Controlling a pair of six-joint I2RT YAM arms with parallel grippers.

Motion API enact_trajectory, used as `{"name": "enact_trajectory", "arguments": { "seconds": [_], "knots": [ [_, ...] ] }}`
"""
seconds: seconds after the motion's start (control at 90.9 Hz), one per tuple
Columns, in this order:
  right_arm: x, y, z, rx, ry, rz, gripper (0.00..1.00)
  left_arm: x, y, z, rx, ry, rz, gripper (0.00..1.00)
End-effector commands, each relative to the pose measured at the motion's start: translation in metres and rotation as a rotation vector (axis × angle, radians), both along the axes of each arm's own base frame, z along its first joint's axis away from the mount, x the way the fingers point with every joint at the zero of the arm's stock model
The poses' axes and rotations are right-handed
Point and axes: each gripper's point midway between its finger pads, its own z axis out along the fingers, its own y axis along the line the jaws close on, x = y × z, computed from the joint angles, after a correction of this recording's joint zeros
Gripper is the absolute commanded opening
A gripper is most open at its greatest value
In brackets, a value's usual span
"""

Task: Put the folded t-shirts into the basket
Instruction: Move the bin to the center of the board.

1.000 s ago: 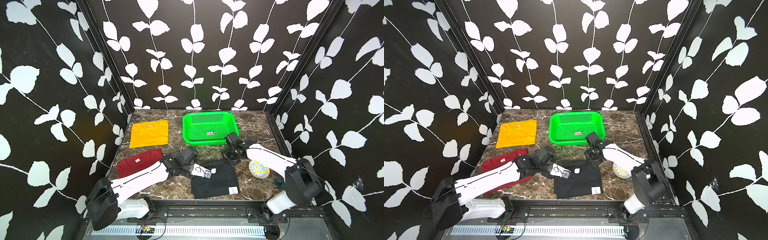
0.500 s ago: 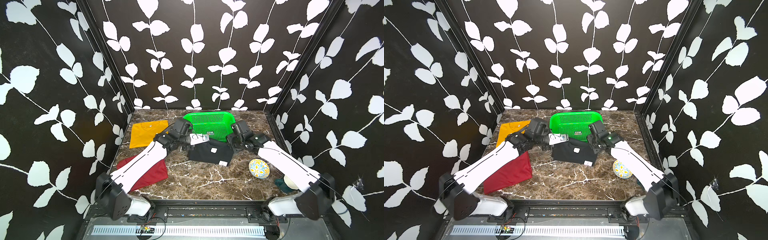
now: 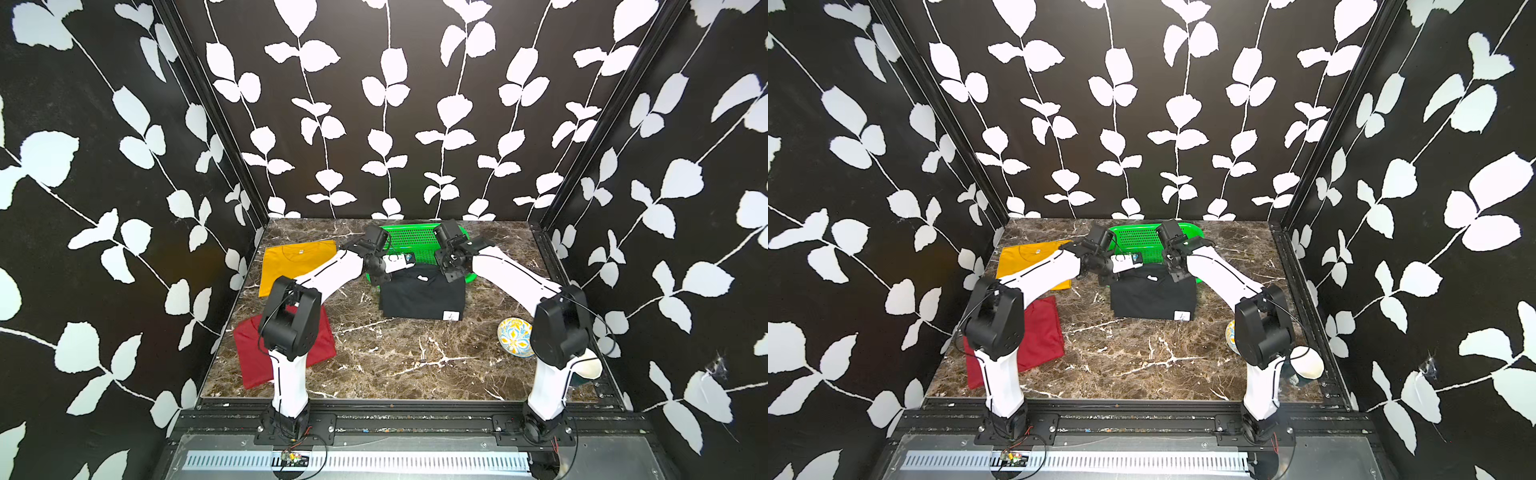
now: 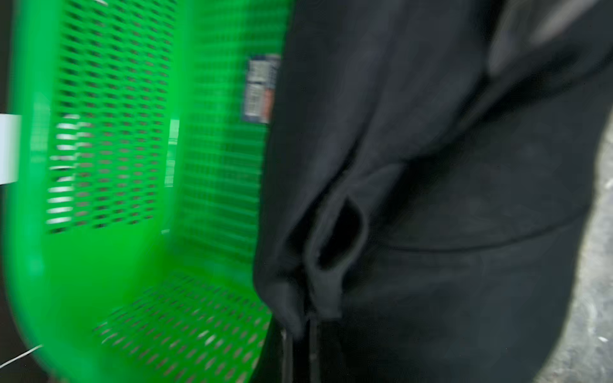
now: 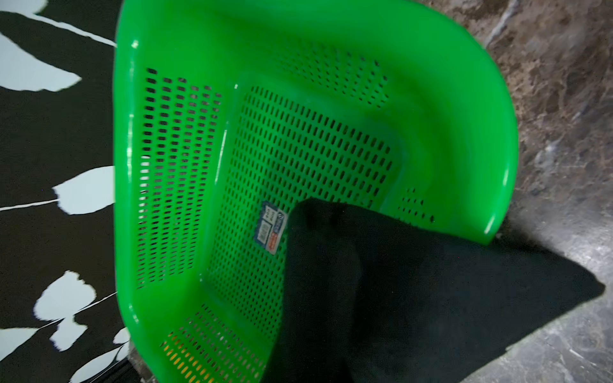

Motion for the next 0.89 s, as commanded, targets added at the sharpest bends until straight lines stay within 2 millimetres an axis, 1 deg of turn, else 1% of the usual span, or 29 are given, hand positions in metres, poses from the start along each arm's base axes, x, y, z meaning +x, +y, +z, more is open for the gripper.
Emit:
{"name": "enact_trajectory", "arguments": {
  "seconds": [0.0, 0.055, 0.121, 0.165, 0.187, 0.198, 0.231, 0.242, 0.264, 0.286, 0.352, 0.374, 0.396, 0.429, 0.473, 0.55, 0.594, 0.616, 0.66, 0.781, 0.88],
  "knots": [
    [-0.014, -0.006, -0.011, -0.009, 0.053, 0.012, 0.0, -0.045, 0.007, 0.0, -0.034, 0.121, -0.081, 0.0],
    [-0.023, -0.005, -0.016, -0.002, 0.073, 0.034, 0.0, -0.06, 0.007, -0.001, -0.053, 0.136, -0.106, 0.0],
    [-0.039, -0.006, -0.022, 0.003, 0.096, 0.054, 0.0, -0.078, 0.01, 0.001, -0.062, 0.145, -0.13, 0.0],
    [-0.048, -0.006, -0.021, 0.013, 0.095, 0.065, 0.0, -0.091, 0.013, -0.001, -0.059, 0.161, -0.149, 0.0],
    [-0.054, -0.007, -0.026, 0.01, 0.105, 0.07, 0.0, -0.098, 0.014, -0.003, -0.054, 0.169, -0.159, 0.0],
    [-0.056, -0.007, -0.024, 0.016, 0.099, 0.072, 0.0, -0.102, 0.015, -0.005, -0.05, 0.174, -0.164, 0.0],
    [-0.064, -0.009, -0.027, 0.018, 0.106, 0.077, 0.0, -0.111, 0.016, -0.008, -0.039, 0.178, -0.178, 0.0],
    [-0.066, -0.009, -0.025, 0.024, 0.1, 0.077, 0.0, -0.114, 0.016, -0.009, -0.035, 0.18, -0.182, 0.0],
    [-0.076, -0.013, -0.032, 0.021, 0.117, 0.079, 0.0, -0.12, 0.017, -0.012, -0.028, 0.185, -0.189, 0.0],
    [-0.082, -0.014, -0.034, 0.024, 0.121, 0.081, 0.0, -0.128, 0.018, -0.014, -0.02, 0.194, -0.197, 0.0],
    [-0.099, -0.019, -0.036, 0.023, 0.122, 0.09, 0.0, -0.15, 0.017, -0.015, -0.009, 0.208, -0.228, 0.0],
    [-0.105, -0.021, -0.041, 0.01, 0.132, 0.094, 0.0, -0.157, 0.017, -0.015, -0.006, 0.213, -0.239, 0.0],
    [-0.112, -0.023, -0.033, 0.013, 0.115, 0.101, 0.0, -0.165, 0.016, -0.014, -0.005, 0.216, -0.252, 0.0],
    [-0.12, -0.025, -0.03, 0.004, 0.107, 0.108, 0.0, -0.176, 0.015, -0.014, -0.003, 0.222, -0.27, 0.0],
    [-0.134, -0.029, -0.029, -0.01, 0.104, 0.115, 0.0, -0.189, 0.012, -0.01, -0.01, 0.221, -0.295, 0.0],
    [-0.151, -0.034, -0.019, -0.007, 0.072, 0.116, 0.0, -0.21, 0.009, -0.002, -0.028, 0.234, -0.33, 0.0],
    [-0.161, -0.038, -0.017, -0.009, 0.059, 0.109, 0.0, -0.218, 0.01, 0.005, -0.04, 0.246, -0.338, 0.0],
    [-0.165, -0.04, -0.012, -0.004, 0.042, 0.105, 0.0, -0.227, 0.006, 0.009, -0.044, 0.253, -0.365, 0.0],
    [-0.171, -0.043, -0.004, -0.003, 0.012, 0.1, 0.0, -0.235, 0.004, 0.018, -0.055, 0.26, -0.376, 0.0],
    [-0.184, -0.047, 0.021, 0.001, -0.061, 0.104, 0.0, -0.239, 0.0, 0.047, -0.11, 0.232, -0.374, 0.0],
    [-0.192, -0.048, 0.044, -0.002, -0.111, 0.118, 0.0, -0.241, -0.005, 0.081, -0.171, 0.199, -0.374, 0.0]
  ]
}}
